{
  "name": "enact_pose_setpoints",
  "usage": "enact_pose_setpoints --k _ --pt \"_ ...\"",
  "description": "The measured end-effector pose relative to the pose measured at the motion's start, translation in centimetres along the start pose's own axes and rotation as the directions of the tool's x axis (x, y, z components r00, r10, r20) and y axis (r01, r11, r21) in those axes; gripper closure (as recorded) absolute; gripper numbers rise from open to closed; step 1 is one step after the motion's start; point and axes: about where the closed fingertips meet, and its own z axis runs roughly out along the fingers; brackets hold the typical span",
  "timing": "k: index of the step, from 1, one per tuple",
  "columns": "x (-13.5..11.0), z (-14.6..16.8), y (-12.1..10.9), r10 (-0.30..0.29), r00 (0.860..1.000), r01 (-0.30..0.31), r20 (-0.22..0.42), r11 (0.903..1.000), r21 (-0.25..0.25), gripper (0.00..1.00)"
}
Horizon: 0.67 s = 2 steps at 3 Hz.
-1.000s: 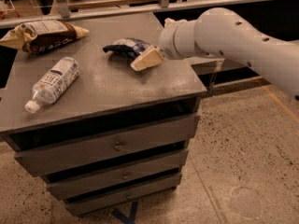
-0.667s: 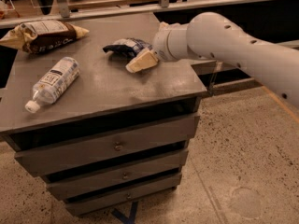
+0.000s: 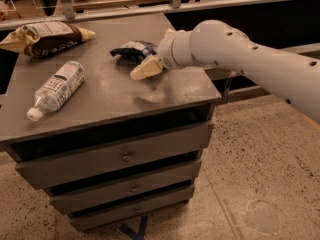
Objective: Move blue chip bag near brown chip bag
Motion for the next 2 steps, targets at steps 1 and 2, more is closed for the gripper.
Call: enact_pose_setpoints --k 1,2 --pt "0.33 0.92 0.13 0.022 1.000 -0.022 -0.007 0.9998 0.000 0.15" --pt "0.62 1.67 0.39 0.047 0.999 -0.047 -0.015 0.9989 -0.007 0.39"
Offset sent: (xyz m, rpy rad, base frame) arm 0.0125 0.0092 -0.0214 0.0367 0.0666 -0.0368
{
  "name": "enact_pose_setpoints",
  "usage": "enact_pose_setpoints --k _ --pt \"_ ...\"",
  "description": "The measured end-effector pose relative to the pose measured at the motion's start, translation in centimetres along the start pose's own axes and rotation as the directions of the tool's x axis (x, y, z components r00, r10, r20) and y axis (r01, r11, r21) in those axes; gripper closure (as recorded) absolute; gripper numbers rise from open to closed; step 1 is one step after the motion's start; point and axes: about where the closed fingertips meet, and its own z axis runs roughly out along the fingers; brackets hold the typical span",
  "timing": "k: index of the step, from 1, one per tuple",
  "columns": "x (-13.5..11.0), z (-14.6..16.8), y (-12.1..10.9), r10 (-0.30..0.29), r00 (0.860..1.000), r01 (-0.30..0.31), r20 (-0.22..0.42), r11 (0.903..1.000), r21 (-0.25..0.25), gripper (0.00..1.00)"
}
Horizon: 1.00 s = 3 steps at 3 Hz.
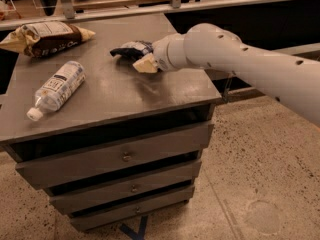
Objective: Move blue chip bag near brown chip bag
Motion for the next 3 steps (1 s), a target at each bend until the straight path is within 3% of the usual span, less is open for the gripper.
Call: enact_pose_setpoints --k 2,3 --pt "-0.1 0.7 0.6 -0.011 1.000 0.010 -0.005 0.9997 -0.022 0.86" --pt "-2.9 1.4 -0.1 -0.022 0.998 0.022 0.052 0.9997 -0.006 1.00"
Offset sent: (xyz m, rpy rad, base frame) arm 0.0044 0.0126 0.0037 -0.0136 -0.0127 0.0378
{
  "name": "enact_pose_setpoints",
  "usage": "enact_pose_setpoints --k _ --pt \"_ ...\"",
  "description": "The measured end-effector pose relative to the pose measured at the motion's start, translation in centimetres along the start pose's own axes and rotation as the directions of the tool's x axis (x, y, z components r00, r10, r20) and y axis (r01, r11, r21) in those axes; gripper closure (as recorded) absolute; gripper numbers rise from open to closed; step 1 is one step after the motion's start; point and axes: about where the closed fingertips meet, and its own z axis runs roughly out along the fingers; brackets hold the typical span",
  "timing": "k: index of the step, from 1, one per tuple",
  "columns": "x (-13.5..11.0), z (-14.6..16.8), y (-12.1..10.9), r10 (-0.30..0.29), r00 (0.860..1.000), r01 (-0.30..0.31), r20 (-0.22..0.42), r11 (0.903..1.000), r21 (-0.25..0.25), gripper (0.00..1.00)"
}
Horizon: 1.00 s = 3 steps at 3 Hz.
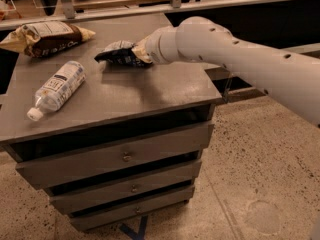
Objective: Move blue chip bag near brown chip bag
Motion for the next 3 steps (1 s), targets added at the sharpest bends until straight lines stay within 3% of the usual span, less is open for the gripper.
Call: enact_pose_setpoints --k 2,3 --pt "-6.5 1.7 -2.5 0.009 0.989 -0.017 0.146 0.9986 0.051 1.00" --pt "-8.5 3.3 -2.7 0.005 0.984 -0.014 0.176 0.9988 0.048 1.00"
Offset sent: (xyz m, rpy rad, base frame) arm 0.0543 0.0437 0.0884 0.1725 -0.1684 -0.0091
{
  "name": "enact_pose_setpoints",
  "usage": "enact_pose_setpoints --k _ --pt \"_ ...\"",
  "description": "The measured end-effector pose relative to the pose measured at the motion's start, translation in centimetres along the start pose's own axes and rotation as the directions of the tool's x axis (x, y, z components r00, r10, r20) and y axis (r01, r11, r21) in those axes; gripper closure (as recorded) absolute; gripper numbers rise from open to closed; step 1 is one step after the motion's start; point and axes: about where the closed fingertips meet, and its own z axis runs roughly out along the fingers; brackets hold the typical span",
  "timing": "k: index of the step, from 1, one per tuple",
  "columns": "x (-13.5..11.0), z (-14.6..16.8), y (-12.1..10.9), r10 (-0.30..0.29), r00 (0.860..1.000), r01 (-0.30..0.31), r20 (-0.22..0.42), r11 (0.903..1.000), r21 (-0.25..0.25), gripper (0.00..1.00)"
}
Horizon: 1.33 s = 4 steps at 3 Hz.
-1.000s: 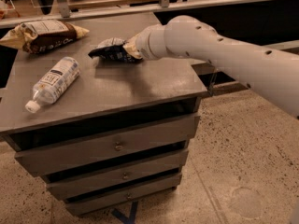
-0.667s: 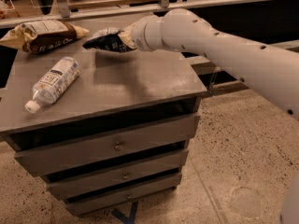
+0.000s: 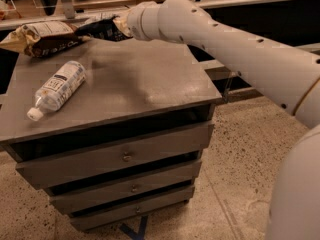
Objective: Move blue chip bag near brown chip bag
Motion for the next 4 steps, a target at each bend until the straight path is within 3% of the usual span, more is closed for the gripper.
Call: enact_pose_setpoints --k 2,4 --pt "-0.9 3.2 1.7 0.004 1.000 -0.003 0.015 0.9984 -0.056 1.00" --pt "-1.1 4.5 3.1 0.026 1.000 -0.025 0.014 0.9965 -0.080 0.58"
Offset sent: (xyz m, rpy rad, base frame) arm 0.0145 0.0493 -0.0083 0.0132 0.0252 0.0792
